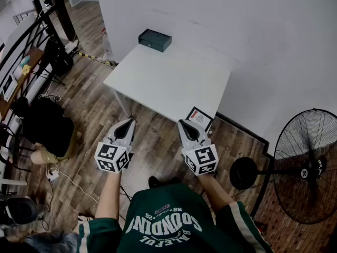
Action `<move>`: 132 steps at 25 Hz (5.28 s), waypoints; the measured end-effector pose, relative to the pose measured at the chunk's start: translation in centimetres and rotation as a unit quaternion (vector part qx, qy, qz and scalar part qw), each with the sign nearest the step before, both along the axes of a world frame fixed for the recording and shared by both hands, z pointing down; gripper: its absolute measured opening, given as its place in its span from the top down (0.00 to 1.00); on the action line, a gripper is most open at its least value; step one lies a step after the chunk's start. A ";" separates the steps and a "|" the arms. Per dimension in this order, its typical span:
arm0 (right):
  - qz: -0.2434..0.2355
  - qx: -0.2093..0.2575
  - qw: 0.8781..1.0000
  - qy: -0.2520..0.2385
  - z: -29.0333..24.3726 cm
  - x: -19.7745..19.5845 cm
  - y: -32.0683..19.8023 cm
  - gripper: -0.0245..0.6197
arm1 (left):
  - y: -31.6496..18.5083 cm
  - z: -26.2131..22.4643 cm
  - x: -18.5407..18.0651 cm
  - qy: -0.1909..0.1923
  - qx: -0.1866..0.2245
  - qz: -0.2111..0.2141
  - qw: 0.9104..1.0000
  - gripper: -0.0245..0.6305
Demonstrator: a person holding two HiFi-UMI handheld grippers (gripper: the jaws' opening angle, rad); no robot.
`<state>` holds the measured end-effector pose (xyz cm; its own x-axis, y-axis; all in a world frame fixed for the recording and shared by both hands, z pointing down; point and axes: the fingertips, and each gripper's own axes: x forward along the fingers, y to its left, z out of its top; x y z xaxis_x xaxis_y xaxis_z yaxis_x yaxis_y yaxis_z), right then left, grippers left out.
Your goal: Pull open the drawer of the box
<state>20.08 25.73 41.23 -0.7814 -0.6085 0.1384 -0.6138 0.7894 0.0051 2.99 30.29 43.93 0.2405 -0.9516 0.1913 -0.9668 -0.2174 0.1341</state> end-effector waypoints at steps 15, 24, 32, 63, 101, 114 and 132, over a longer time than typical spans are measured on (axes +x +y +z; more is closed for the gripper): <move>-0.005 -0.003 1.000 0.001 1.9 -5.3 0.3 0.96 | 0.1 1.9 -6.2 0.001 -0.013 0.005 1.000 0.88; -0.011 -0.016 1.000 0.000 3.2 -8.2 -3.3 0.96 | -3.8 3.1 -8.8 0.004 -0.022 0.006 1.000 0.88; -0.002 -0.031 1.000 0.004 5.0 -11.0 -10.5 0.96 | -10.1 4.1 -12.0 0.003 -0.033 0.003 0.999 0.88; 0.110 -0.040 0.993 -0.004 2.7 -16.5 -38.9 0.96 | -44.1 3.3 -18.0 0.002 -0.039 0.101 0.994 0.88; 0.239 -0.146 0.958 0.061 11.9 -20.5 -46.7 0.96 | -64.0 22.9 -21.6 0.043 -0.244 0.186 0.951 0.71; 0.269 -0.170 0.945 0.073 13.5 -18.3 -45.1 0.96 | -68.0 28.5 -21.5 0.074 -0.311 0.151 0.935 0.71; 0.300 -0.173 0.935 0.073 13.7 -14.9 -43.5 0.96 | -67.3 29.4 -21.1 0.098 -0.322 0.136 0.932 0.77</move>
<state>5.14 -17.74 54.95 -0.2707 -0.8307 0.4865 -0.9597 0.2723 -0.0690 -18.06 -37.03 73.34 0.5458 -0.5537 0.6289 -0.8314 -0.2644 0.4887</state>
